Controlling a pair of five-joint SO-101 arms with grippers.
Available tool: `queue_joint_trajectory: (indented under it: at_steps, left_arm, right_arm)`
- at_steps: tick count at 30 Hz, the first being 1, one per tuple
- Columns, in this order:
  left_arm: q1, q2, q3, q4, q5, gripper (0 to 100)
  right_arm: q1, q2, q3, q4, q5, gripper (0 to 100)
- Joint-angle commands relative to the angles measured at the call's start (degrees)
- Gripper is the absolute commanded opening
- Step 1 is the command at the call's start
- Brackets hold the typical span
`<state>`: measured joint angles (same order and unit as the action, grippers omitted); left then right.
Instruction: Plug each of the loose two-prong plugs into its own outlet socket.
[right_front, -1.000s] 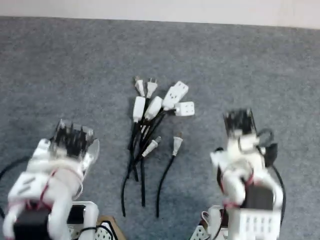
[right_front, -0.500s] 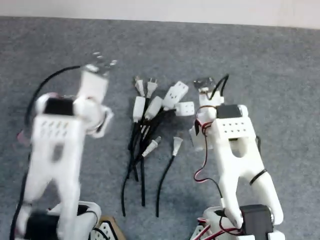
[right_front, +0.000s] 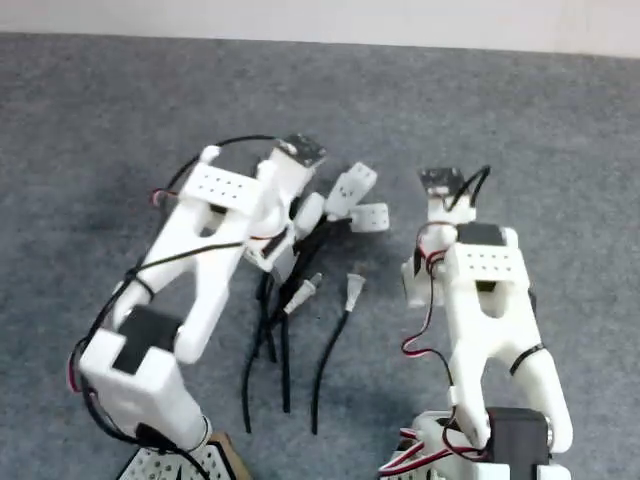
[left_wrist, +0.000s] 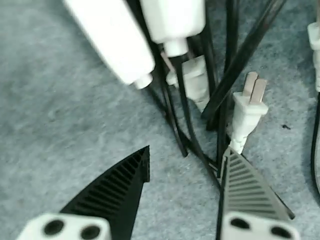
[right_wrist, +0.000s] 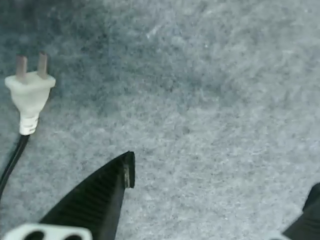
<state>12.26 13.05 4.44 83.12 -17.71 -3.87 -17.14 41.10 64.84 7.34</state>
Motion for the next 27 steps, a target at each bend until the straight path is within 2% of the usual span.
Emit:
queue_joint_trajectory:
  at_steps: [1, 14, 21, 27]
  left_arm:
    - [2.33, 2.15, -3.91, -1.05, 0.53, 23]
    - [3.12, 15.16, -16.92, -0.88, 0.26, 23]
    - [2.86, 15.16, -21.32, 5.98, -1.58, 23]
    - [0.75, 15.69, -21.67, 7.21, -2.46, 23]
  right_arm:
    - [-0.13, -3.65, 1.27, -4.0, 0.79, 49.3]
    - [-0.31, -10.15, 1.8, -4.35, 3.52, 49.3]
    - [-0.31, -10.07, 1.8, -4.26, 3.6, 49.3]
    - [-0.31, -10.24, 1.8, -4.09, 3.69, 49.3]
